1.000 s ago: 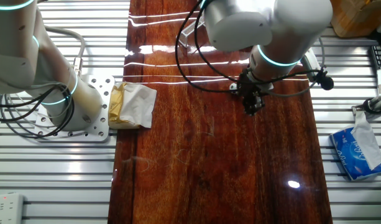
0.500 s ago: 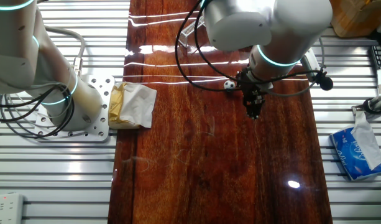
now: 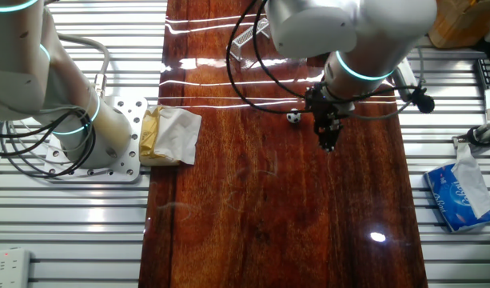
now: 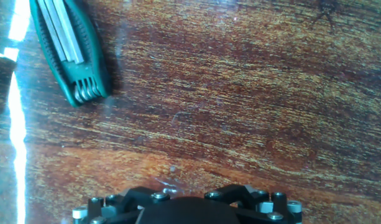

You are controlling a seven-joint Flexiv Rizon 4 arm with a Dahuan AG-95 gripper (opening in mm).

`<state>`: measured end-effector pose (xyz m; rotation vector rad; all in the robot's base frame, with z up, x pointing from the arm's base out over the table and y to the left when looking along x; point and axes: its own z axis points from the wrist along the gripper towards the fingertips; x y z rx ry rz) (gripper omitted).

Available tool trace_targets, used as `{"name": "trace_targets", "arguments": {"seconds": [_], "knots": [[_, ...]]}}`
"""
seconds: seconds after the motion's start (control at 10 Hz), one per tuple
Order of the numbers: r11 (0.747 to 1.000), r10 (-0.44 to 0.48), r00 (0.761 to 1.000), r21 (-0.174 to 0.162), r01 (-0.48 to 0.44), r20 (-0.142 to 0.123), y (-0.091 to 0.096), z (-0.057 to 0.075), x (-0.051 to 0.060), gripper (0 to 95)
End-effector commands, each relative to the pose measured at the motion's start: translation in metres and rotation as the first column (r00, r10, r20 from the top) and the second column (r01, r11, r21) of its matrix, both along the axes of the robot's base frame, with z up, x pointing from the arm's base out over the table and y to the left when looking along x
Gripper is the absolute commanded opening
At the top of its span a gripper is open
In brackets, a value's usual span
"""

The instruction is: Push the soccer ball into the goal

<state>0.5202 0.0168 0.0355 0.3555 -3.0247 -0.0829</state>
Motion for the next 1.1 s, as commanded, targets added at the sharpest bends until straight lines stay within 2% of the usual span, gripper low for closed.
{"name": "trace_targets", "arguments": {"seconds": [0.1, 0.3, 0.4, 0.6, 0.8, 1.1], "knots": [[1.0, 0.008, 1.0, -0.023, -0.008, -0.009, 0.0, 0.002, 0.0, 95.0], [0.995, 0.029, 1.0, -0.098, -0.03, -0.011, 0.0, 0.002, 0.0, 19.0], [0.993, 0.032, 0.999, -0.109, -0.033, -0.01, 0.0, 0.002, 0.0, 0.0], [0.993, 0.036, 0.999, -0.114, -0.037, -0.011, -0.001, 0.002, -0.001, 0.0], [0.985, 0.067, 0.998, -0.159, -0.069, -0.014, -0.006, 0.003, -0.004, 0.0], [0.982, 0.109, 0.994, -0.153, -0.11, -0.016, -0.029, 0.008, -0.008, 0.0]]}}
